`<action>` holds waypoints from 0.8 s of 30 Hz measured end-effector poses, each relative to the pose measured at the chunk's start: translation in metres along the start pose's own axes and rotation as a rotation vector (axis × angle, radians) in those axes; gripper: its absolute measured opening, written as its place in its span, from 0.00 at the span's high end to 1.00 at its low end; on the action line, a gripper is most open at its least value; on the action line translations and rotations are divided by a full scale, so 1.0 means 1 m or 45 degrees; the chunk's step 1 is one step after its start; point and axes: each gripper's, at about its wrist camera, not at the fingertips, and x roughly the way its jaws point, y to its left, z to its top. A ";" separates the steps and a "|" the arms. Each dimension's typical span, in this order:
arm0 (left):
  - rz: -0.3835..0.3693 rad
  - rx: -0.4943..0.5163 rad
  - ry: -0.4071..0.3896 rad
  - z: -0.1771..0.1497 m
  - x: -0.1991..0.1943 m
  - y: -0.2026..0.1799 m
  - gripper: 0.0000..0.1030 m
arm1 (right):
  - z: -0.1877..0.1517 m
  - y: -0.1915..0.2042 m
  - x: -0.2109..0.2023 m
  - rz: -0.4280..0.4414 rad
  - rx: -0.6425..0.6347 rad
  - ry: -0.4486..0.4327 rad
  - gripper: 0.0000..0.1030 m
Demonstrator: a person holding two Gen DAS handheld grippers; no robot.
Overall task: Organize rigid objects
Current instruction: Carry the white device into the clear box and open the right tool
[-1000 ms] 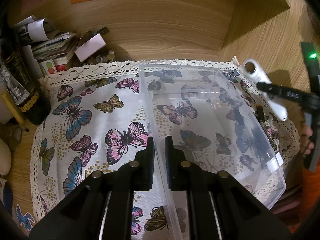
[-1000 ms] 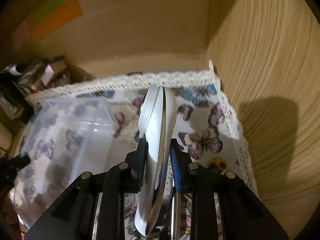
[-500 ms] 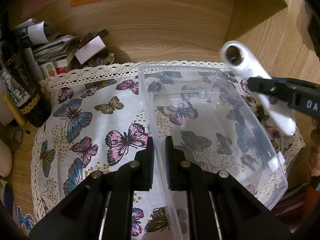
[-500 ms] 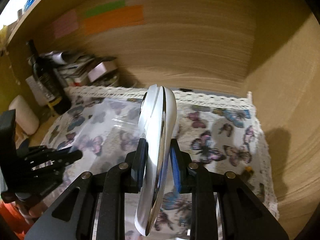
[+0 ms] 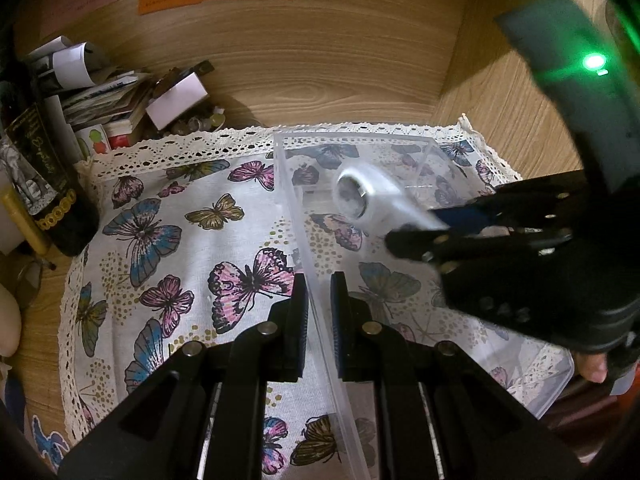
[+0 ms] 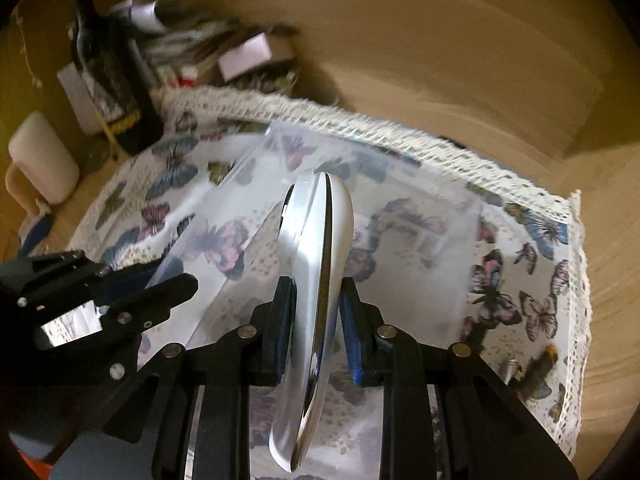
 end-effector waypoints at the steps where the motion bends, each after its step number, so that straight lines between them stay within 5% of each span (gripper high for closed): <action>1: -0.001 -0.001 0.000 0.000 0.000 0.000 0.90 | 0.001 0.001 0.004 0.003 -0.006 0.020 0.79; 10: -0.005 -0.011 0.004 0.000 0.000 0.000 0.90 | 0.000 0.009 0.026 0.045 -0.058 0.176 0.79; 24: 0.016 0.001 0.008 0.000 0.000 -0.003 0.90 | -0.014 -0.019 -0.031 -0.026 0.060 -0.069 0.78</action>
